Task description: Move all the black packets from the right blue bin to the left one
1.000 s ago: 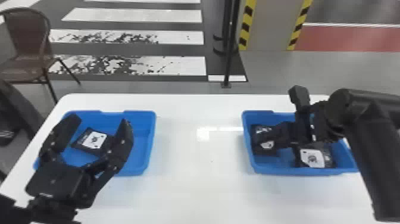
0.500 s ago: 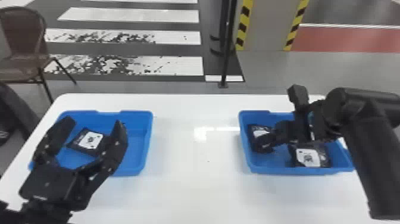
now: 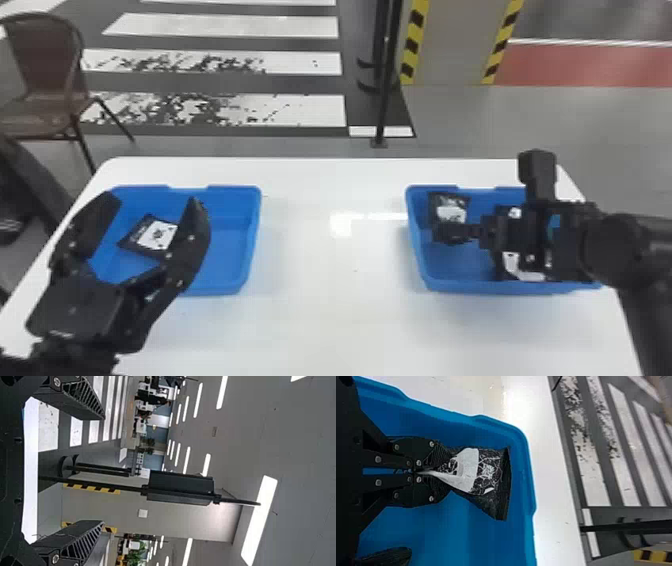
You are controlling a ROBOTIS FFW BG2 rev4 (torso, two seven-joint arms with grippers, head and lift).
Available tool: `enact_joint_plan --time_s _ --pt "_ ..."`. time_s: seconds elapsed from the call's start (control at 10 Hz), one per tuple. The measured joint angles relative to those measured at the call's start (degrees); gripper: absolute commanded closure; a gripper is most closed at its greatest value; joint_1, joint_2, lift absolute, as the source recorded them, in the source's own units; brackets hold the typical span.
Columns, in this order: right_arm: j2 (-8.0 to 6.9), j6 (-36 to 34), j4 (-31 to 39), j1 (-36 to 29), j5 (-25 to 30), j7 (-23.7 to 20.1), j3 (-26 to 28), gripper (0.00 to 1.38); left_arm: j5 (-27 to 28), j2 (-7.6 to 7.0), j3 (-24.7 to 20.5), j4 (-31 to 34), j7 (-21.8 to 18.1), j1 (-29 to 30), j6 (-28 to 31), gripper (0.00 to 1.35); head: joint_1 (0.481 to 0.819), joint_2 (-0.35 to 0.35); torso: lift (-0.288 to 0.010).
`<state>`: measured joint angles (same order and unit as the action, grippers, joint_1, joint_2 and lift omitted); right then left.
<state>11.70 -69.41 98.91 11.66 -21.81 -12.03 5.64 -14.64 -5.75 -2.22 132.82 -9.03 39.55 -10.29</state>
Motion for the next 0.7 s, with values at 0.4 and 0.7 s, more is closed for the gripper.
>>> enact_joint_plan --time_s 0.4,0.7 --pt "0.06 35.17 2.79 -7.22 -5.07 -18.18 2.51 1.11 -0.81 0.33 0.24 0.0 -0.12 -0.27 1.21 0.1 0.692 0.006 -0.14" --pt "0.87 45.42 1.98 -8.58 -10.7 -31.86 -1.33 1.11 -1.85 0.35 0.39 0.0 -0.47 -0.68 2.62 0.1 0.673 0.078 -0.14"
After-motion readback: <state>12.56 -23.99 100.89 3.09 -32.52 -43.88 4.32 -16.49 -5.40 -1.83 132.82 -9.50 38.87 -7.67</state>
